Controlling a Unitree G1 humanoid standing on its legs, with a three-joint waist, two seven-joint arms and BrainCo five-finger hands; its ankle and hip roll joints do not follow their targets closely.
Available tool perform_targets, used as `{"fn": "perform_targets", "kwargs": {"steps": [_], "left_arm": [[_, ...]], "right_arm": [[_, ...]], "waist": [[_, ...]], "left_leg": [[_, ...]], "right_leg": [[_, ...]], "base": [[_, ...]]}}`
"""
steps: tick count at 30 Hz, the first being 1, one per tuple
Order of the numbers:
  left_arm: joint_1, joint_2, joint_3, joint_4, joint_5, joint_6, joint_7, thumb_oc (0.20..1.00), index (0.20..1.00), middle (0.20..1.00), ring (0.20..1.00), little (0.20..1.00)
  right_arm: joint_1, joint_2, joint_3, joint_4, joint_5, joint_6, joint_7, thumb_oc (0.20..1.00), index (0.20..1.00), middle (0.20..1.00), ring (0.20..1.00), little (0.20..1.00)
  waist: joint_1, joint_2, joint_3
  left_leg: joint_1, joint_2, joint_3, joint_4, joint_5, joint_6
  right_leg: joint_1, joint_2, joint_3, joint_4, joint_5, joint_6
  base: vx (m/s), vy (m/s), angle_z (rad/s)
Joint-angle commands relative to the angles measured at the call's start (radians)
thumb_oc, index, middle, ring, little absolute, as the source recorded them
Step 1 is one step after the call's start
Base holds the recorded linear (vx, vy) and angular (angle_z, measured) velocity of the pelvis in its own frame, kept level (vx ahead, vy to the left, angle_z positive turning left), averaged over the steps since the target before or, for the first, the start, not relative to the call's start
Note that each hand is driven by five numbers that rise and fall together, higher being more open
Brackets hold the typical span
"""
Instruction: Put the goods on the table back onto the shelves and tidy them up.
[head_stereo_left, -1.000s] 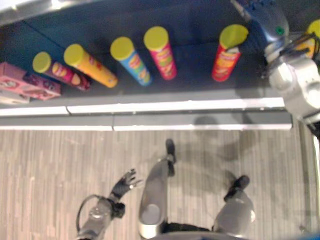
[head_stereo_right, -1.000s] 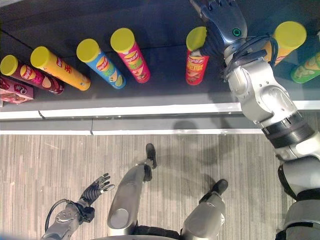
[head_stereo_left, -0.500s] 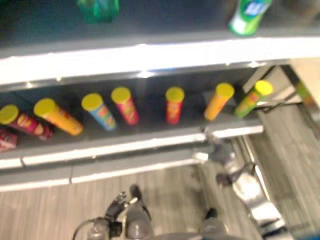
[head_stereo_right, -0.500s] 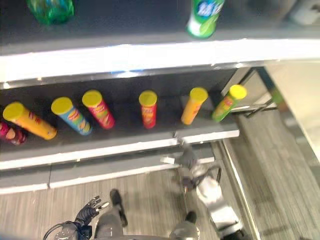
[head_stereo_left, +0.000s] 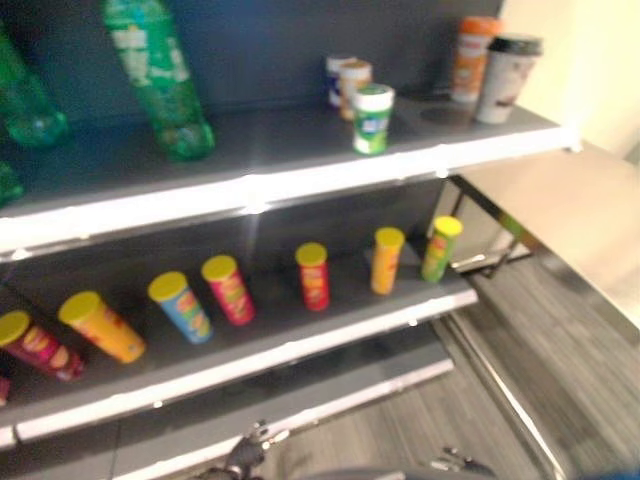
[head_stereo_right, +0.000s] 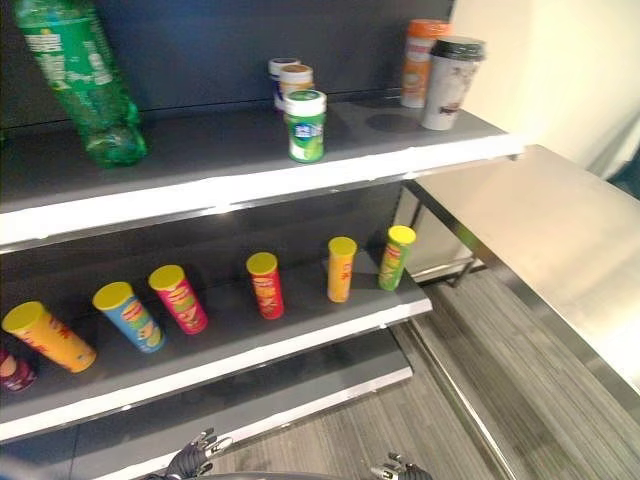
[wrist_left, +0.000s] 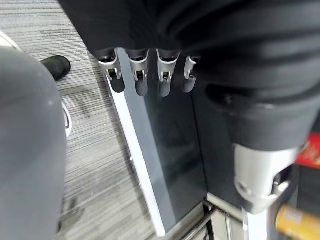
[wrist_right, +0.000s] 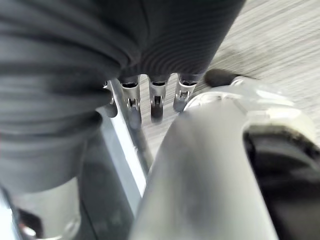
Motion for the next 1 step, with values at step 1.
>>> {"fn": "perform_targets", "kwargs": {"steps": [1], "left_arm": [[-0.062,0.021,0.007,-0.003,-0.052,-0.03,-0.06,1.0,1.0,1.0,1.0,1.0]], "right_arm": [[-0.064,0.022,-0.005,-0.01,-0.002,-0.033,-0.021,1.0,1.0,1.0,1.0,1.0]], "waist": [[0.003,-0.001,0.042]], "left_leg": [[0.11,0.059,0.007,0.008,0.011,-0.071]], "right_leg": [[-0.076,-0.037,0.034,-0.023,0.21,0.0]], "base": [[0.0,0.0,0.0]]}}
